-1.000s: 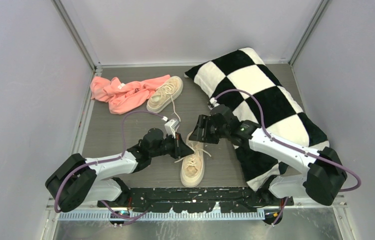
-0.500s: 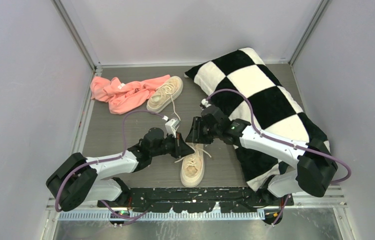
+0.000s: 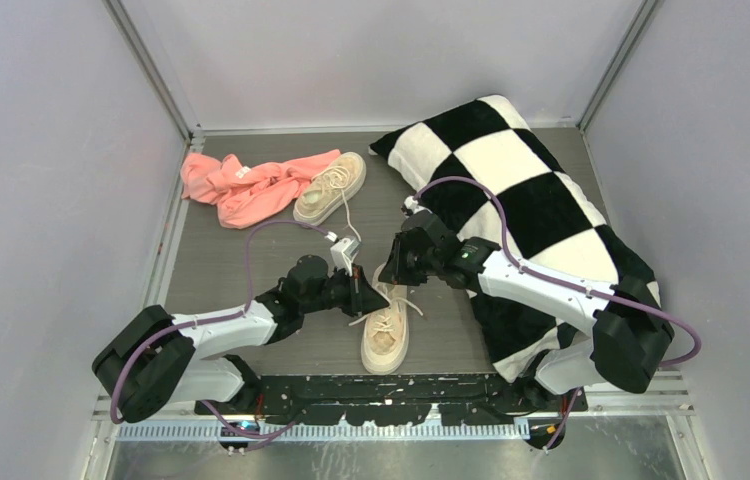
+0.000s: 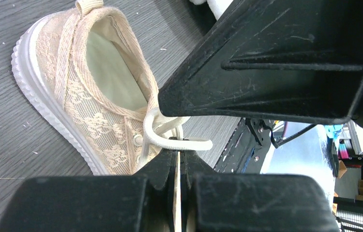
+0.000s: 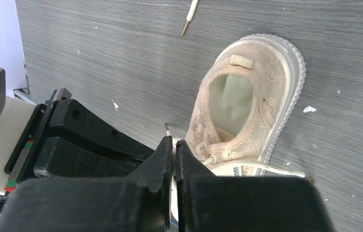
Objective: Tie the shoes
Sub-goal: Tie the shoelace on the shoe.
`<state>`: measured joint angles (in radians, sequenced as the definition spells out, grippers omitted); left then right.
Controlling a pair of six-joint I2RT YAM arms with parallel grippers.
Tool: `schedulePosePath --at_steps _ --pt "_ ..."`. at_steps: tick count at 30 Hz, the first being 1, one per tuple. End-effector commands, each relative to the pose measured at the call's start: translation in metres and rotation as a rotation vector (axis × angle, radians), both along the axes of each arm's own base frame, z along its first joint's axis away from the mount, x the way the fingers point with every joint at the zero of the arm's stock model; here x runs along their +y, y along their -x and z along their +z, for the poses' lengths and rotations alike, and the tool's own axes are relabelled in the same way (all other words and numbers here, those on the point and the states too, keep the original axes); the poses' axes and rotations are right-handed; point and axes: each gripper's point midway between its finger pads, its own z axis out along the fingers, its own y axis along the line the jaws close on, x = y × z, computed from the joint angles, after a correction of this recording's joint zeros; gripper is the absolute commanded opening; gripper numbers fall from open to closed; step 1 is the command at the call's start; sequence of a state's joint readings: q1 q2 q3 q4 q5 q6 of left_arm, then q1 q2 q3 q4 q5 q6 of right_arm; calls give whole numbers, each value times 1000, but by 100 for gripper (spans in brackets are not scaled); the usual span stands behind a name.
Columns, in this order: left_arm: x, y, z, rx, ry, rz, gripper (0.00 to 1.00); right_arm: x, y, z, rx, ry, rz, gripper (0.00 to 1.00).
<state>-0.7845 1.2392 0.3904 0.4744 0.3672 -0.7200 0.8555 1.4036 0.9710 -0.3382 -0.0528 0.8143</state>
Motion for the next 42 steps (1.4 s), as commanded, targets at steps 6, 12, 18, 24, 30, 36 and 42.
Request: schedulePosePath --at_steps 6,12,18,24,30,36,42 --pt "-5 -3 21 -60 42 -18 0 0 -9 21 -66 -25 -32 1" --pt "5 4 17 -45 24 -3 0 -13 -8 16 -79 5 -64 1" --pt "18 11 15 -40 6 23 0 -24 -2 3 -62 31 -84 1" --pt "29 20 2 -12 -35 26 0 -32 2 -5 -50 54 -92 1" --pt "42 20 -11 5 -68 86 0 -36 5 -14 -37 66 -99 1" --pt "48 17 -19 10 -83 133 0 -40 7 -28 -22 80 -116 1" --pt "48 16 -23 15 -89 136 0 -46 6 -33 -22 96 -138 1"
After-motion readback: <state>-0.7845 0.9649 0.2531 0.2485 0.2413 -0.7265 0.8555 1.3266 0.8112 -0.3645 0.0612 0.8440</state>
